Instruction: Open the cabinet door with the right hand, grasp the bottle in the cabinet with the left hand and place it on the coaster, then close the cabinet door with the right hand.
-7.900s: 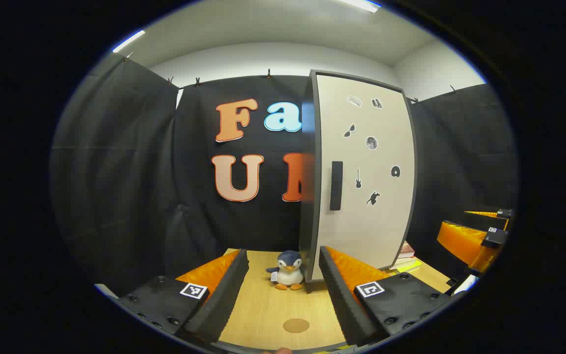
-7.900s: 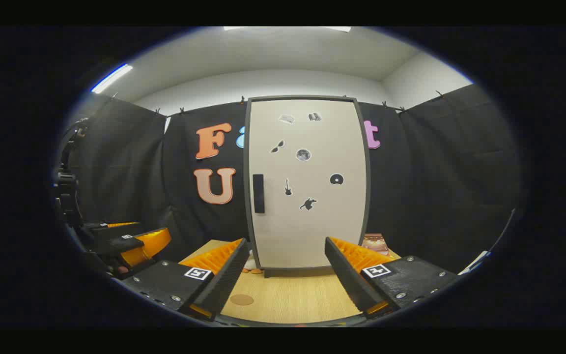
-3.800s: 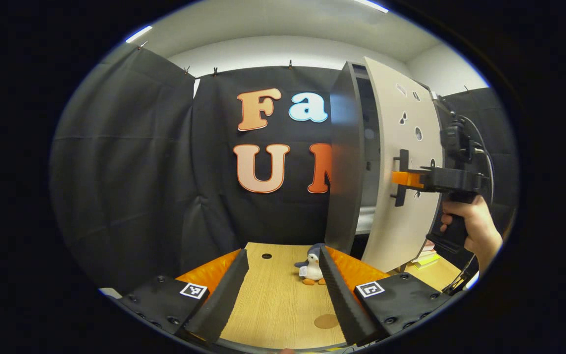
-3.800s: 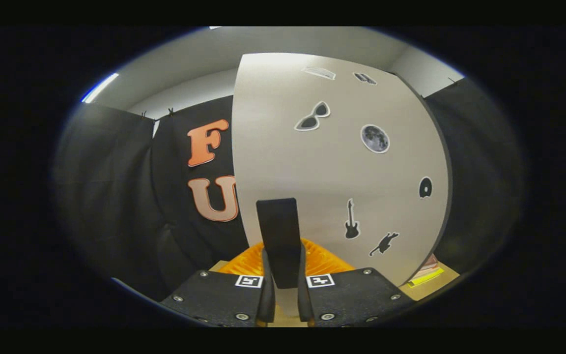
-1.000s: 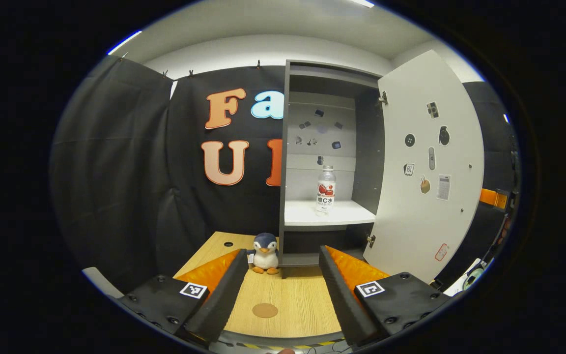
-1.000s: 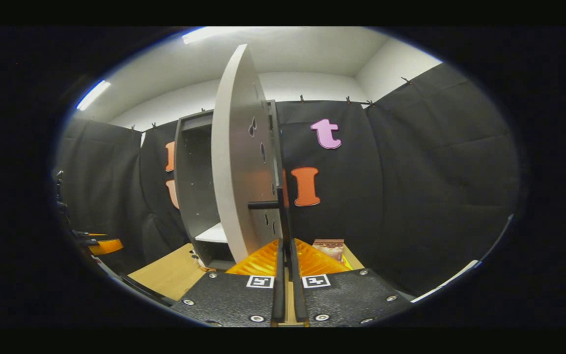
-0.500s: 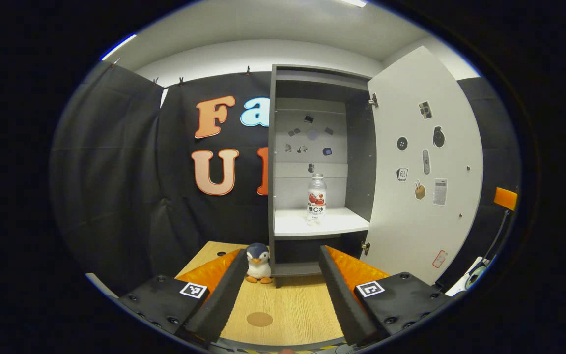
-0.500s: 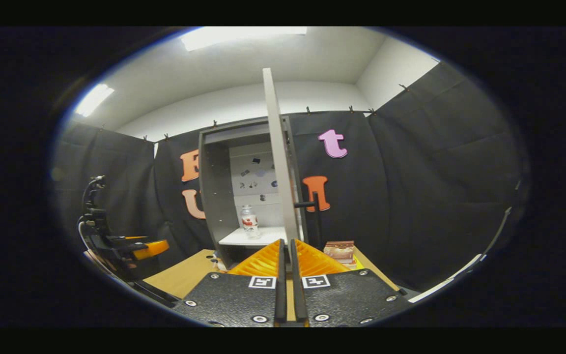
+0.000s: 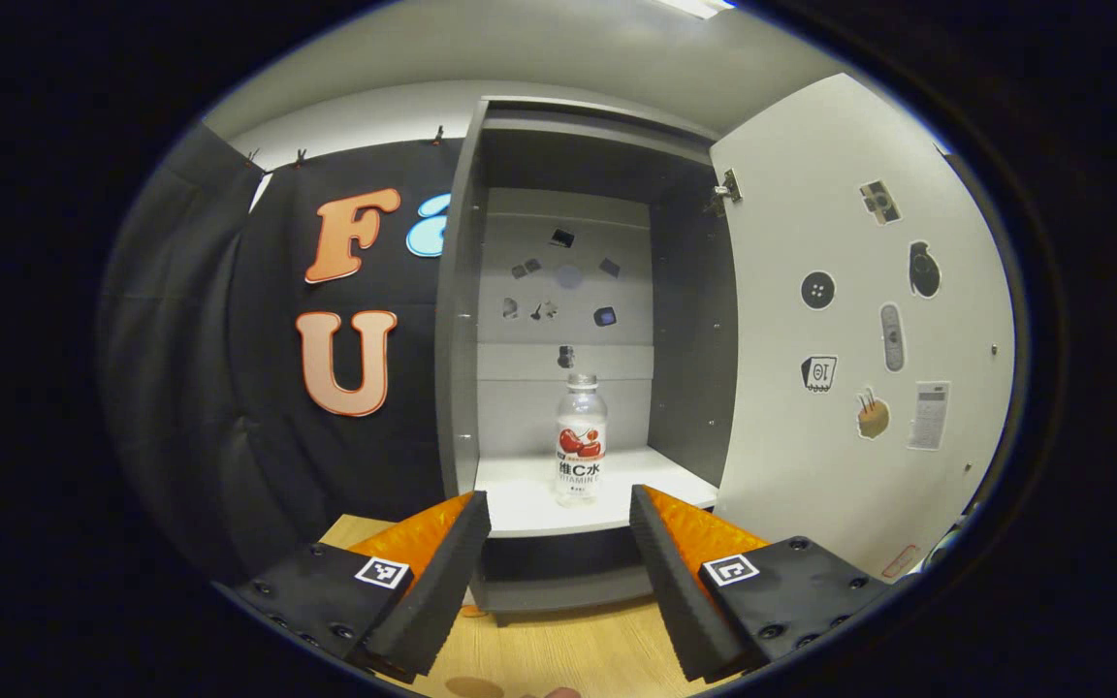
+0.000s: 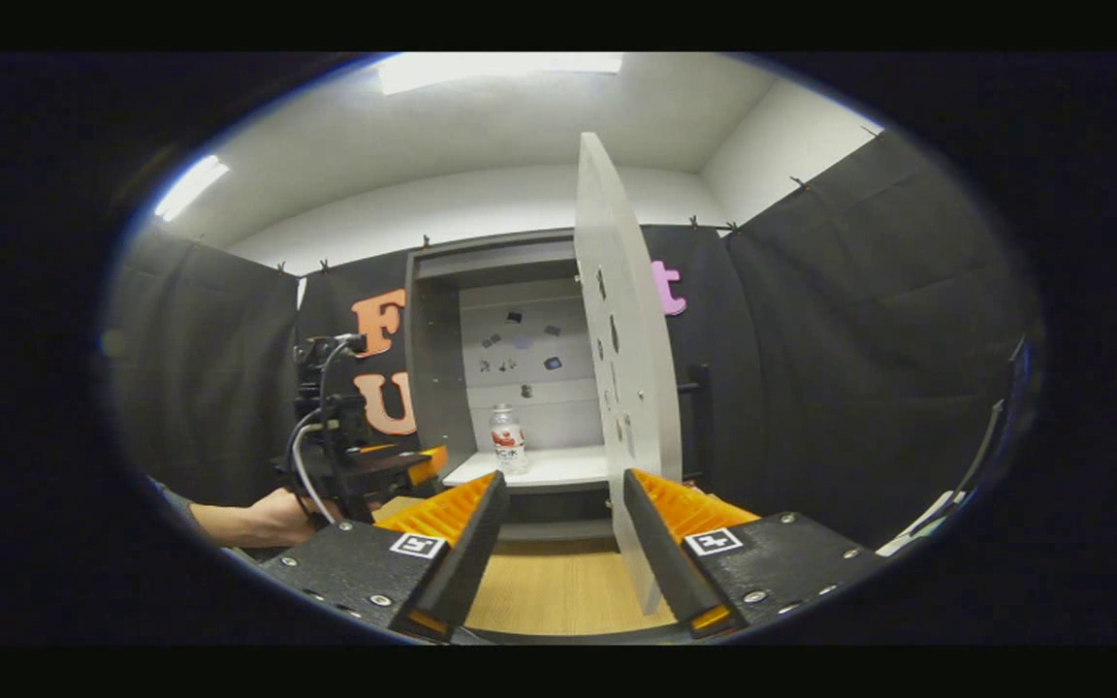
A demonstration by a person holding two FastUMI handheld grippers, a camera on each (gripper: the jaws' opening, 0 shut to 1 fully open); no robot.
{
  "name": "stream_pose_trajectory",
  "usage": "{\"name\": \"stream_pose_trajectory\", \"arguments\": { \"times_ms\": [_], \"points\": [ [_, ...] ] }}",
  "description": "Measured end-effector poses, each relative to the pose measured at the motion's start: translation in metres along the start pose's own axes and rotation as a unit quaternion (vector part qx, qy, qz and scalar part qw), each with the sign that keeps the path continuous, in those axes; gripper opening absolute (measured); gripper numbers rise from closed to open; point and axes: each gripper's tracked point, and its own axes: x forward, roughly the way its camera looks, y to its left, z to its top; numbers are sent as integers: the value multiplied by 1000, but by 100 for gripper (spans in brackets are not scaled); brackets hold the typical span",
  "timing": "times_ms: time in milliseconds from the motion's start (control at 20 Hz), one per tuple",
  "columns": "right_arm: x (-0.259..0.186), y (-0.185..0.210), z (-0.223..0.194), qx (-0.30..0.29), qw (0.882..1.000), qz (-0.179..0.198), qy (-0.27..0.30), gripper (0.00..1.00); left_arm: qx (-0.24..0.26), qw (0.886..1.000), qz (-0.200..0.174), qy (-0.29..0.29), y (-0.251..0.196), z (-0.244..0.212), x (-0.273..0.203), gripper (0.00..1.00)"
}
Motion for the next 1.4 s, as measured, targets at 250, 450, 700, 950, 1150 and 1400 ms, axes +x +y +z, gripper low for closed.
{"name": "stream_pose_trajectory", "arguments": {
  "times_ms": [250,450,700,950,1150,1400],
  "points": [
    [30,-3,-8,12,999,-51,9,84,-7,999,-43,2,-18,-12,96,94],
    [50,5,-11,17,997,-72,17,84,0,999,-54,-3,-19,-21,148,96],
    [69,11,-8,12,996,-88,20,89,-9,998,-61,1,-20,-29,189,94],
    [78,13,-17,7,995,-97,32,84,11,998,-58,-10,-21,-29,221,94],
    [83,10,-29,16,993,-100,55,85,4,999,-52,-2,-24,-32,235,94],
    [79,3,-29,15,993,-103,60,86,1,999,-54,-3,-21,-29,228,84]
  ]
}}
